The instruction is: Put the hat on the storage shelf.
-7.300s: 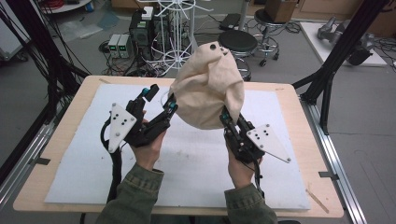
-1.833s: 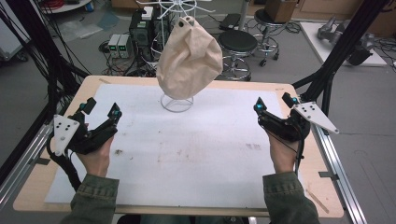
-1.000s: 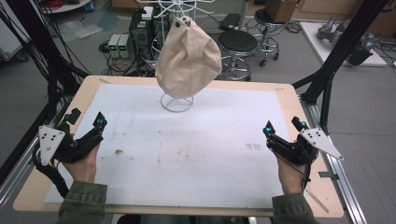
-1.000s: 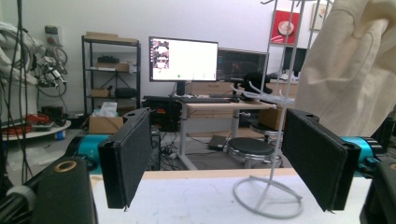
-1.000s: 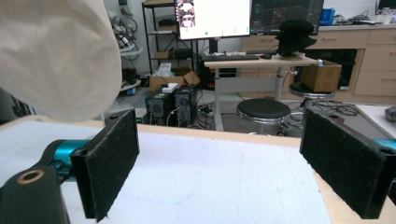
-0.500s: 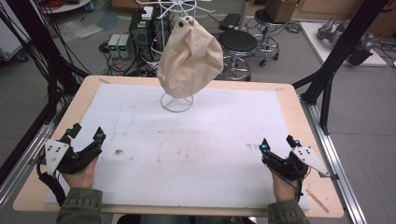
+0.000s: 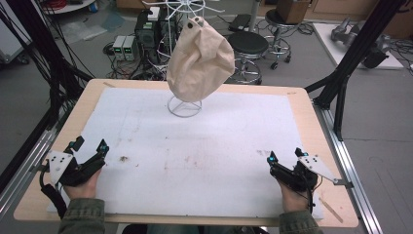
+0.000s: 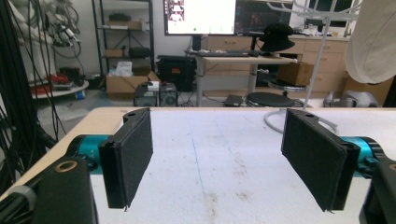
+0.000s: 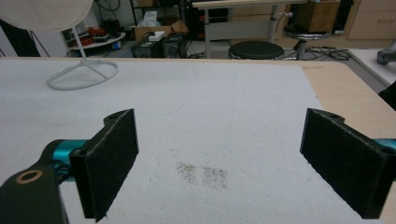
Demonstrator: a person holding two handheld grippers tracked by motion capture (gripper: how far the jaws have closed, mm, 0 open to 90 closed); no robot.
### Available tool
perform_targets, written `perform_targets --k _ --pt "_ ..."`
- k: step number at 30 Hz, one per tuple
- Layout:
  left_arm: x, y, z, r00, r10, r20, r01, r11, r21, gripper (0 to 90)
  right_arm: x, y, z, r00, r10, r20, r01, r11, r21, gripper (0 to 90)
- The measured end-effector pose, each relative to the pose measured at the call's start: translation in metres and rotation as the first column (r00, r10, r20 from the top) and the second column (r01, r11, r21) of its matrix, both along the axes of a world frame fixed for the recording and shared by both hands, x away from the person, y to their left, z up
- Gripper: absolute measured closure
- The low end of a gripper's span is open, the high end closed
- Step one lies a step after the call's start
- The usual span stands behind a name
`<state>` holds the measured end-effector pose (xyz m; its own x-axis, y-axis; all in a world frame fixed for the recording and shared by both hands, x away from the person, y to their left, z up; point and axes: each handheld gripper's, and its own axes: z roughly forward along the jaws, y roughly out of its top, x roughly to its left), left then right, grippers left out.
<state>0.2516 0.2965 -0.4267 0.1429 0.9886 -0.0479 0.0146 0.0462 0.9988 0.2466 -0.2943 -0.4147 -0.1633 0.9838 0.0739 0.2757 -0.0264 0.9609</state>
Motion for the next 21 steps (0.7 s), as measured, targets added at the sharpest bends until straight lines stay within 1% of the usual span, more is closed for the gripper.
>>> perform_targets --k 4,6,10,21 --pt "-0.0005 0.0004 0.0003 1.0 0.001 0.006 -0.001 1.0 -0.005 24.3 -0.0002 -0.0001 -0.0001 1.0 0.0 -0.002 0.0 1.0 0.007 10.6" --pt "-0.0006 0.0006 0.0003 1.0 0.002 0.006 -0.002 1.0 -0.006 24.3 -0.0011 0.0016 -0.0002 1.0 0.004 0.003 -0.004 1.0 0.002 10.6" --pt "-0.0003 -0.0001 0.0002 1.0 -0.001 0.004 0.001 0.9999 -0.012 24.3 -0.0011 0.0028 -0.0004 0.9999 0.01 -0.004 -0.01 0.9999 -0.003 10.6" --pt "-0.0013 -0.0014 0.0008 0.9999 0.001 0.015 -0.001 0.9999 -0.01 24.6 -0.0016 0.001 0.0001 1.0 0.009 -0.001 -0.009 1.0 0.004 10.6"
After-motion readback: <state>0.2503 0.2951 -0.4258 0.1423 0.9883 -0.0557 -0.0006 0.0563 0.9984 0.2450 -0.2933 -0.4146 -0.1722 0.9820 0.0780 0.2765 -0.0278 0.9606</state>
